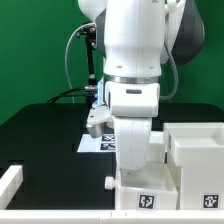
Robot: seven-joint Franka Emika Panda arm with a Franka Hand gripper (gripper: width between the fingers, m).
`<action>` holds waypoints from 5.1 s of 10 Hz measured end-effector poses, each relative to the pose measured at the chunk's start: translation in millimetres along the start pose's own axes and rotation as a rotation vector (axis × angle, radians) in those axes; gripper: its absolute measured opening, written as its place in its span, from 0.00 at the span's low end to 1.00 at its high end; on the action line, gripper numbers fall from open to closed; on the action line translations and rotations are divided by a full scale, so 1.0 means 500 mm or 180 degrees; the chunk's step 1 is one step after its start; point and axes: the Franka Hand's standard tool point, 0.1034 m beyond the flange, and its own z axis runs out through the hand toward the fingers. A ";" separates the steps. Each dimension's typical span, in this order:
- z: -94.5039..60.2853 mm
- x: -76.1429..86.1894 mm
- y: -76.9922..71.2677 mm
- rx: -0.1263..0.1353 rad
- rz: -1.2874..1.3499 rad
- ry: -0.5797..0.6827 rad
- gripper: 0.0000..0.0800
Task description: Assemble drawer
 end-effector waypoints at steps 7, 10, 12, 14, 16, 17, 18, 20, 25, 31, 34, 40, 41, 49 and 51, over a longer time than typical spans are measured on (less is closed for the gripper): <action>0.006 0.013 -0.012 0.0030 0.0213 0.0007 0.05; 0.012 0.004 -0.025 0.0054 0.0237 0.0006 0.05; 0.011 -0.013 -0.024 0.0052 0.0388 0.0007 0.05; 0.014 -0.015 -0.026 0.0061 0.0386 0.0000 0.05; 0.011 -0.016 -0.022 0.0015 0.0287 0.0007 0.05; 0.010 -0.015 -0.021 0.0011 0.0237 0.0008 0.05; 0.008 -0.013 -0.020 0.0006 0.0227 0.0009 0.05; 0.004 -0.011 -0.019 0.0008 0.0235 0.0011 0.05; -0.001 0.011 -0.020 0.0018 0.0245 0.0027 0.05; 0.009 0.011 -0.021 -0.0033 0.0143 0.0008 0.05; 0.011 0.010 -0.022 -0.0028 0.0147 0.0007 0.05; 0.007 0.013 -0.017 -0.0107 0.0056 0.0016 0.05; 0.006 0.015 -0.017 -0.0085 0.0096 0.0013 0.05; 0.011 0.020 -0.027 -0.0066 0.0151 0.0016 0.05; 0.009 0.018 -0.028 -0.0065 0.0157 0.0014 0.05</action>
Offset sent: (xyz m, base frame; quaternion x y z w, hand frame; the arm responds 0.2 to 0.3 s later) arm 0.0017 0.0233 0.0032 -0.0049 0.0064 0.0090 0.9999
